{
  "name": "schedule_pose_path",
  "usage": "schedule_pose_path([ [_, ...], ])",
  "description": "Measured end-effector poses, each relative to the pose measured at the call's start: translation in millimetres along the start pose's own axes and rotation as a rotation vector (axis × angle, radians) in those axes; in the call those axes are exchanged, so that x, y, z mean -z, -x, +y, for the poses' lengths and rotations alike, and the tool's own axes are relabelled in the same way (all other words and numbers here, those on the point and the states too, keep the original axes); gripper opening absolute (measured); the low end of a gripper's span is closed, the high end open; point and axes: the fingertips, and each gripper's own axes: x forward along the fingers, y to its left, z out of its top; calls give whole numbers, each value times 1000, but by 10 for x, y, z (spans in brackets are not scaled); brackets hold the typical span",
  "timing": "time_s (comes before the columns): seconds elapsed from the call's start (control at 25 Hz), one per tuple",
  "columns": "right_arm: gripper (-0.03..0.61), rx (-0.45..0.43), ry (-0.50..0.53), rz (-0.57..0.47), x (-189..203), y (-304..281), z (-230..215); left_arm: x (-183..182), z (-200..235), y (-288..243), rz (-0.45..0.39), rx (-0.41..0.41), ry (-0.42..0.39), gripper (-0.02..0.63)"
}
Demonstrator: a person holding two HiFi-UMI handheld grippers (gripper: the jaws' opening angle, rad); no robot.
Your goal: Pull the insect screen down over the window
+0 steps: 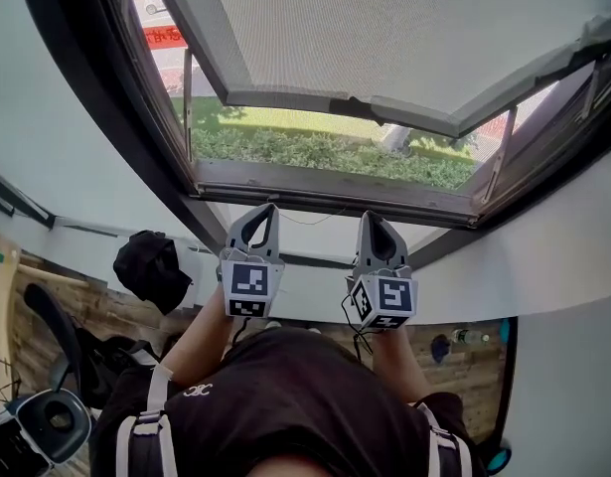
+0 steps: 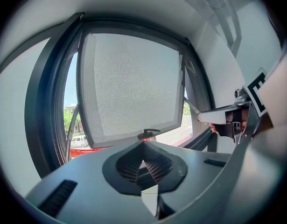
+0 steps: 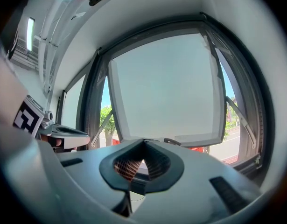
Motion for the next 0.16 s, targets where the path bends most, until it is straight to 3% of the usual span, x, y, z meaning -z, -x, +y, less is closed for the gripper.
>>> schedule_pose_path([
  [0.16,3,-12,10,-5,-16,-13,63,14,36,-5,3,-4,-1,14],
])
